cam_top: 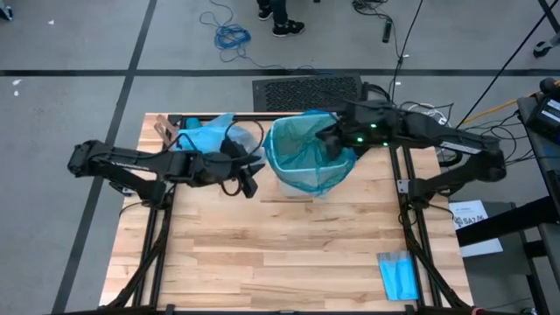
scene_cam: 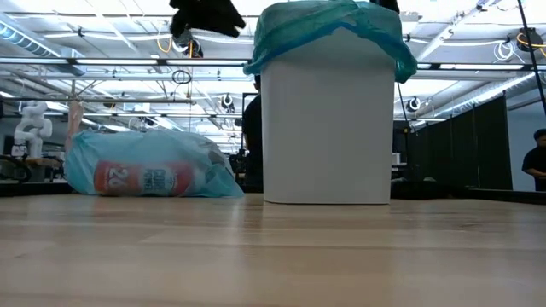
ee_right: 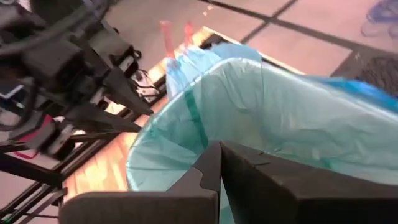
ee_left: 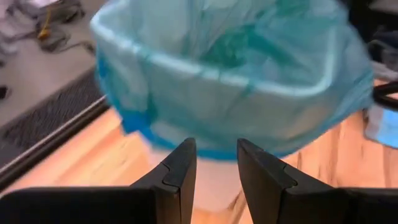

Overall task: Place trash/remove bag and relplace
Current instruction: Insert the blue trash bag into the white trash bin

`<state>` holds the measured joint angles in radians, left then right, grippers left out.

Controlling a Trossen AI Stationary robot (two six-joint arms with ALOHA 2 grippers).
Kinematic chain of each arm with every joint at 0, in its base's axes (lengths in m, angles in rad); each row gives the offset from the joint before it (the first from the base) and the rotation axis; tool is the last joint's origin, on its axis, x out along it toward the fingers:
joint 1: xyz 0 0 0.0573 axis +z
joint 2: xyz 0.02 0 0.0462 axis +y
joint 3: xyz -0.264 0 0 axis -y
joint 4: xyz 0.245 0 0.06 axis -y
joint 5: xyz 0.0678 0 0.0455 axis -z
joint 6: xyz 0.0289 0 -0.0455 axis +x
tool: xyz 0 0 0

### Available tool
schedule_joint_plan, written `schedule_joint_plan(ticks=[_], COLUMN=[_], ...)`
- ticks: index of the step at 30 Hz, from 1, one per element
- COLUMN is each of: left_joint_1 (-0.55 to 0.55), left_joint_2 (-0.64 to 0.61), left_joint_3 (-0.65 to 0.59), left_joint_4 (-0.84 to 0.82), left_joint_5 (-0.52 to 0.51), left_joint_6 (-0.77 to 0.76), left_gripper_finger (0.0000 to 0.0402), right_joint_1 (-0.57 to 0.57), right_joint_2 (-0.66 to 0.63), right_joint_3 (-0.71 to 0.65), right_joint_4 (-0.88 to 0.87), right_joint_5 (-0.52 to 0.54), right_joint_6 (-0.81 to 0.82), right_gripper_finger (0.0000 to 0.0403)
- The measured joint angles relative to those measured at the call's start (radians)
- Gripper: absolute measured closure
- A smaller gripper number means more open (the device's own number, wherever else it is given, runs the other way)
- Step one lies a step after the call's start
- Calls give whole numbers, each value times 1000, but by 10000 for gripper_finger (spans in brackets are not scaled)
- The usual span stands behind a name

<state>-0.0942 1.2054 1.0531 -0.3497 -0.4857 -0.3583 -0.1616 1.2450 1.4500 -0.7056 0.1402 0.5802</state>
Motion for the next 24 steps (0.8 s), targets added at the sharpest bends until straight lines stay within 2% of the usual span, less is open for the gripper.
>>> schedule_joint_plan(ticks=[8,15,19,24], left_joint_1=[28,33,49,47], left_joint_2=[115,210,206,146], left_joint_3=[0,0,0,0], left_joint_4=[153,426,414,403], left_joint_5=[244,411,478,588], left_joint_6=[85,138,137,148], left_gripper_finger=[289,289,289,289], right_joint_1=[0,0,0,0], right_joint_2=[76,79,81,128], right_joint_3=[26,28,28,28], right_joint_4=[-39,-106,-101,-34], right_joint_5=[-1,-3,0,11], right_joint_6=[64,130,130,110], right_gripper_finger=[403,403,403,403])
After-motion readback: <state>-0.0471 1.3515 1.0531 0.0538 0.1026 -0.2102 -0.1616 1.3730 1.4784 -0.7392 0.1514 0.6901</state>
